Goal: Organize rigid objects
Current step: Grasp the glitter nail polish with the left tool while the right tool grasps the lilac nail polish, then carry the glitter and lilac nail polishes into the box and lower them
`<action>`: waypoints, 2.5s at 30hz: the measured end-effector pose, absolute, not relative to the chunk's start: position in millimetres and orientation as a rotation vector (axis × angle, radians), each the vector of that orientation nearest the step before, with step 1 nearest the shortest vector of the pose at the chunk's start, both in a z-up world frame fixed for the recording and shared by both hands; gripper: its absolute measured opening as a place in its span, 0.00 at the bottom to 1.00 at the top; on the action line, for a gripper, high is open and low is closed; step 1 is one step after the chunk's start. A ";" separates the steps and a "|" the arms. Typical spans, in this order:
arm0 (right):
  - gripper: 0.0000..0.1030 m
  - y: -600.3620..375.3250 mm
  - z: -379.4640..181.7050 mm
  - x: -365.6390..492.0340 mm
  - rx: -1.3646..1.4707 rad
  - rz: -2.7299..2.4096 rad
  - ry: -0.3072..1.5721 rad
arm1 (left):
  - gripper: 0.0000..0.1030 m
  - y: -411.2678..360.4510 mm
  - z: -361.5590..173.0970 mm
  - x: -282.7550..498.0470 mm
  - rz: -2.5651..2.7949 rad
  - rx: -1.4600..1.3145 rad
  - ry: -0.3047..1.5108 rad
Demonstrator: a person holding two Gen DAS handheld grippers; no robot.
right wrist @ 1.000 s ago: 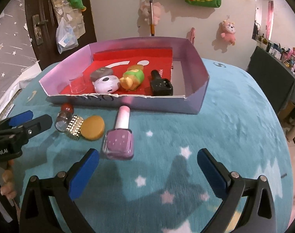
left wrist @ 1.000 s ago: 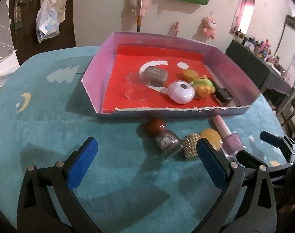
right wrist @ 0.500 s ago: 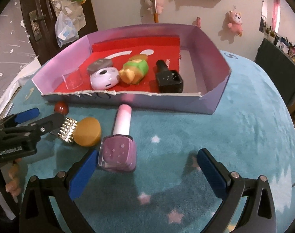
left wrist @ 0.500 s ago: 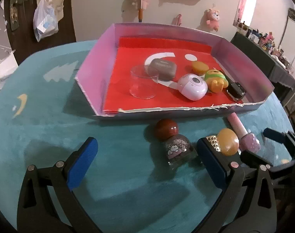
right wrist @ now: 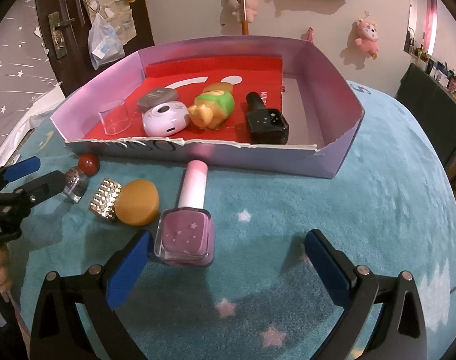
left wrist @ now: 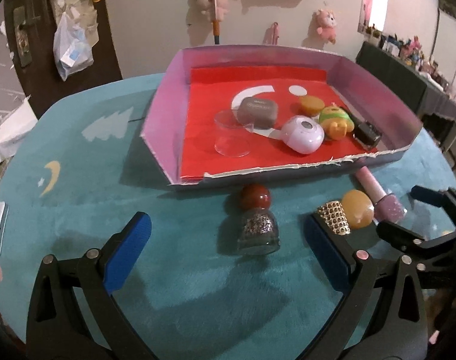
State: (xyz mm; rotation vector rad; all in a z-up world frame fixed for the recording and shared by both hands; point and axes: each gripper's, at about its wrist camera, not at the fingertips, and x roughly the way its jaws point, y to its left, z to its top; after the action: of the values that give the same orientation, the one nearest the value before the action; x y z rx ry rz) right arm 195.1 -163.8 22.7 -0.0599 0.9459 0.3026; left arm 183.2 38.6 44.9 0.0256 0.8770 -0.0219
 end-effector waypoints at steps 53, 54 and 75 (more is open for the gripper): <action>0.37 -172.3 86.3 205.1 -0.027 0.464 0.803 | 0.28 39.4 102.4 195.6 -0.241 -0.009 0.768; 0.37 -172.4 91.9 215.0 -0.030 0.462 0.802 | 0.28 41.1 108.5 209.5 -0.236 0.005 0.770; 0.37 -144.8 64.8 391.0 -0.238 0.298 1.065 | 0.28 26.8 74.7 348.0 -0.149 0.323 1.021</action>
State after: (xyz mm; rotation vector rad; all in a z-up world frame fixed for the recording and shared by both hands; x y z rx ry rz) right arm 391.0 -144.8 64.8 -0.2382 1.0650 0.2981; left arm 348.0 26.8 74.7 0.3231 1.0206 -0.1492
